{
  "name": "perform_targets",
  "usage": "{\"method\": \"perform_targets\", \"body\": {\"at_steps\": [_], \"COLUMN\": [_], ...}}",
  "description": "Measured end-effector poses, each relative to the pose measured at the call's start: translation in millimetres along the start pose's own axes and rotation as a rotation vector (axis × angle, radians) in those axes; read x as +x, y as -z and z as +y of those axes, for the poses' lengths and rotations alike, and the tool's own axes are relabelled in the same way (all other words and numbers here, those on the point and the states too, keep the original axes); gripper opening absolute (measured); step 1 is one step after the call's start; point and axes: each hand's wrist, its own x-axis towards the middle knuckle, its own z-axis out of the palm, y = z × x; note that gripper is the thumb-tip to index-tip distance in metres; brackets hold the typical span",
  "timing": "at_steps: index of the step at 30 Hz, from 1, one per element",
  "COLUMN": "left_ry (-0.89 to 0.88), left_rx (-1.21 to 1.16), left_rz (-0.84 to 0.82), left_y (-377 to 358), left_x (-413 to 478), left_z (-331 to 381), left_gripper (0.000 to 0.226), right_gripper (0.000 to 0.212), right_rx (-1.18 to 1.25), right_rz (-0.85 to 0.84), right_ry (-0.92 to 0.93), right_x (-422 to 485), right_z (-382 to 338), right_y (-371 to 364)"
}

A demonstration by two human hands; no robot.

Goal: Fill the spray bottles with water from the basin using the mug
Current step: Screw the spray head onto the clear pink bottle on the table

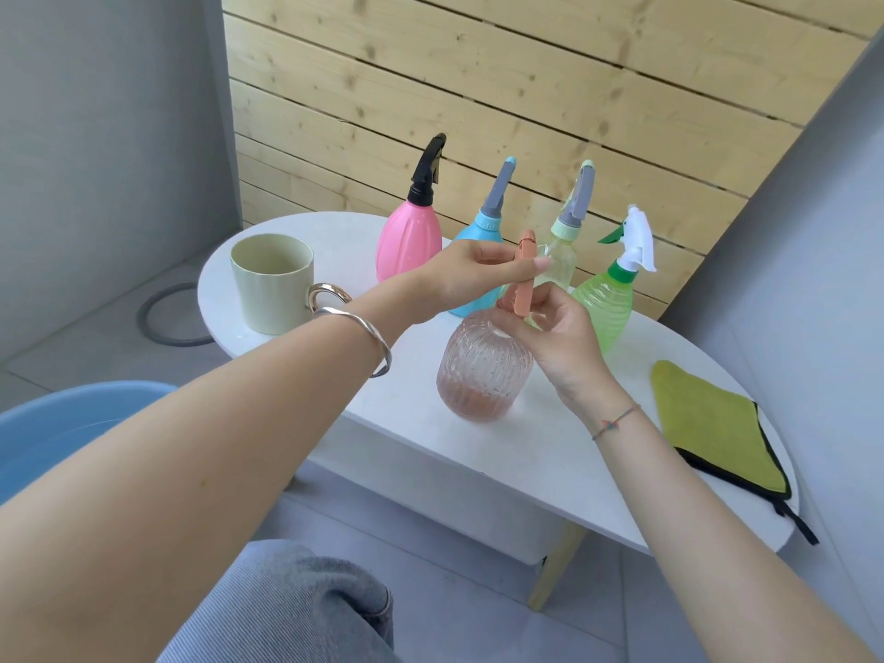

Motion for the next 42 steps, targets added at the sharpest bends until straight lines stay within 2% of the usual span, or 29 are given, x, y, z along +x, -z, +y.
{"method": "perform_targets", "body": {"at_steps": [2,3,6,7,10,12,14,17,19,22,23,26,28,30,32,36,42], "left_ry": [-0.003,-0.005,-0.025,-0.031,-0.034,-0.033,-0.04,-0.045,-0.05,-0.083,-0.072,0.069,0.122,0.092,0.051,-0.013,-0.039], "left_rx": [-0.011,-0.022,-0.048,-0.057,-0.045,-0.041,-0.041,-0.062,-0.067,-0.013,-0.011,-0.01,0.118,0.267,0.299,0.194,0.152], "left_rz": [-0.001,-0.002,0.008,0.011,0.005,0.009,0.016,0.017,0.012,-0.002,-0.019,-0.176,-0.338,-0.394,-0.304,-0.106,0.007], "left_y": [0,0,0,-1,-1,-1,-1,-2,-4,-1,3,22,27,18,3,-15,-21], "left_x": [0,0,1,0,1,1,0,-2,-3,-10,-14,-18,-21,-18,-15,-13,-16], "left_z": [0,-1,-2,-2,-3,-3,-2,0,0,-5,-9,-38,-56,-71,-79,-92,-96], "left_gripper": [0.022,0.021,0.023,0.024,0.025,0.024,0.028,0.025,0.032,0.037,0.044,0.093,0.105,0.107,0.113,0.118,0.113], "right_gripper": [0.028,0.027,0.032,0.03,0.016,0.016,0.017,0.018,0.022,0.025,0.026,0.029,0.03,0.03,0.028,0.024,0.023], "right_rx": [-0.078,-0.072,0.123,0.144,0.024,-0.055,-0.093,-0.13,-0.151,-0.167,-0.164,-0.148,-0.15,-0.146,-0.143,-0.131,-0.078], "right_rz": [0.068,0.032,-0.213,-0.229,-0.075,0.019,0.042,-0.119,-0.243,-0.273,-0.276,-0.294,-0.302,-0.304,-0.287,-0.197,-0.02], "right_ry": [0.013,-0.006,-0.119,-0.124,-0.016,0.048,0.082,0.031,-0.012,-0.02,-0.02,-0.026,-0.032,-0.034,-0.031,0.026,0.071], "right_x": [1,2,0,0,-1,-1,0,3,6,9,10,11,12,13,12,8,-2], "right_z": [2,4,1,0,1,1,1,-3,-5,-6,-6,-6,-7,-7,-7,-3,8], "right_y": [-6,-2,14,16,7,-2,-3,8,16,20,20,22,22,22,21,16,5]}}
